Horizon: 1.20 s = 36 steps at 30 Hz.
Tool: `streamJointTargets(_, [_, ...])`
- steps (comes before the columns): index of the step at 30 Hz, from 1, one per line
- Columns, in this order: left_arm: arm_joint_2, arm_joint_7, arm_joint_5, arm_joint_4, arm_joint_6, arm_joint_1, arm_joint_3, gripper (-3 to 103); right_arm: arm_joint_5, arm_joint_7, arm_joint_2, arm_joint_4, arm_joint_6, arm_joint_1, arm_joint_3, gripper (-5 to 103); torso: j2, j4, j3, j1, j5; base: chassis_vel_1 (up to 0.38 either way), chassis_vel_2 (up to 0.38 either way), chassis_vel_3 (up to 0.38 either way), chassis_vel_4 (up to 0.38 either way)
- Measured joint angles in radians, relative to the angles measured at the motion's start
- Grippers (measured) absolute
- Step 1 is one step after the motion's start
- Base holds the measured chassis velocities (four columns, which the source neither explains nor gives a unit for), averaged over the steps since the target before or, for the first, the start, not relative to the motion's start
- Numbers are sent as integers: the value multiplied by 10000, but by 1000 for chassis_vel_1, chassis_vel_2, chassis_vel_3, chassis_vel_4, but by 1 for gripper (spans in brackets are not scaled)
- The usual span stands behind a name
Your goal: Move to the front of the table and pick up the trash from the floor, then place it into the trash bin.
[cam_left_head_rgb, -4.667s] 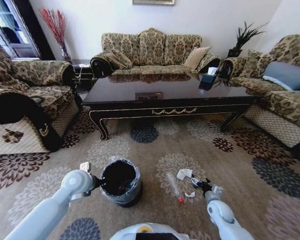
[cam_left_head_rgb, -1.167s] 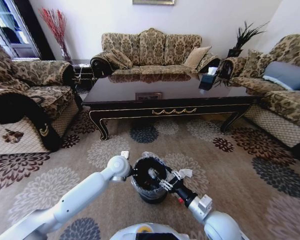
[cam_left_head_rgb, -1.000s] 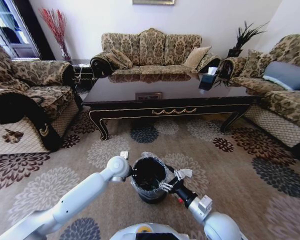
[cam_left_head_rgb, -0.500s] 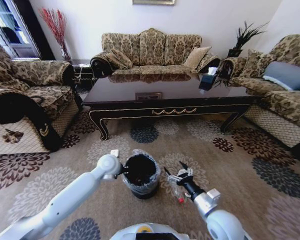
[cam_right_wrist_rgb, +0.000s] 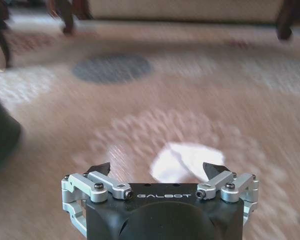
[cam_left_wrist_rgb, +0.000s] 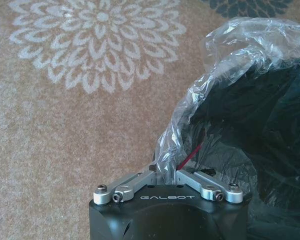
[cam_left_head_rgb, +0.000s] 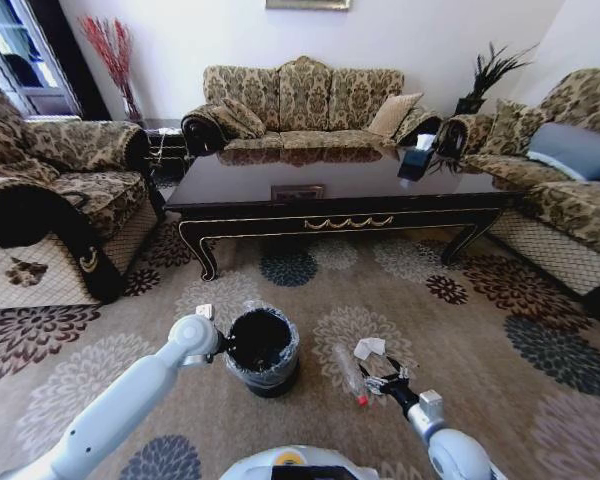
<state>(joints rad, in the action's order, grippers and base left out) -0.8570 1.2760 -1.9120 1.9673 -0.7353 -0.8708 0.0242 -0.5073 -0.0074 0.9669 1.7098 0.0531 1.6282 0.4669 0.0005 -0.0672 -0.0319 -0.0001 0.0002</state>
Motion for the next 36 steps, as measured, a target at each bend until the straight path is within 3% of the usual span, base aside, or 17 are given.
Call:
streamJointTargets(4, [89,-1,-84,82,0,-80,141,0,-430,76,16,-869,253,-209,-15,103,0,0,0,1,-1,0,0,0,0])
streamJointTargets(7, [146,-3,-101,144,0,-170,224,0,-550,104,118,-1561,328,-454,-102,94,0,-1,0,0,-1,0,0,0,0])
streamJointTargets(12, [253,-4,-137,244,0,-179,257,0,-515,105,277,-2265,328,-883,-349,88,0,-1,0,0,-1,0,0,0,0])
streamJointTargets(18, [409,-4,-209,317,0,-188,348,0,-380,116,482,-2894,259,-1423,-695,86,0,0,0,0,-1,0,0,0,0])
streamJointTargets(22, [519,-3,-236,320,0,-295,484,0,-217,134,599,-3319,101,-1734,-787,76,0,1,0,0,-2,0,0,0,0])
streamJointTargets(24, [570,-3,-267,324,0,-345,538,0,-164,134,600,-3563,43,-1860,-802,65,0,1,0,0,-2,0,0,0,0])
streamJointTargets(27, [600,-3,-313,332,0,-354,542,0,-51,125,591,-3742,-26,-1922,-802,60,-1,1,0,0,-3,0,0,0,0])
streamJointTargets(31, [705,-2,-501,300,0,-72,518,0,42,82,587,-3869,-51,-1936,-834,38,0,-1,0,0,-1,0,0,0,0])
streamJointTargets(33, [713,-1,-513,296,0,-40,511,0,50,77,592,-3870,-49,-1928,-841,38,0,0,0,0,-1,0,0,0,0])
streamJointTargets(36, [725,-1,-586,284,1,107,445,0,200,18,697,-3897,-40,-1876,-906,21,0,-2,0,0,-2,0,0,0,0])
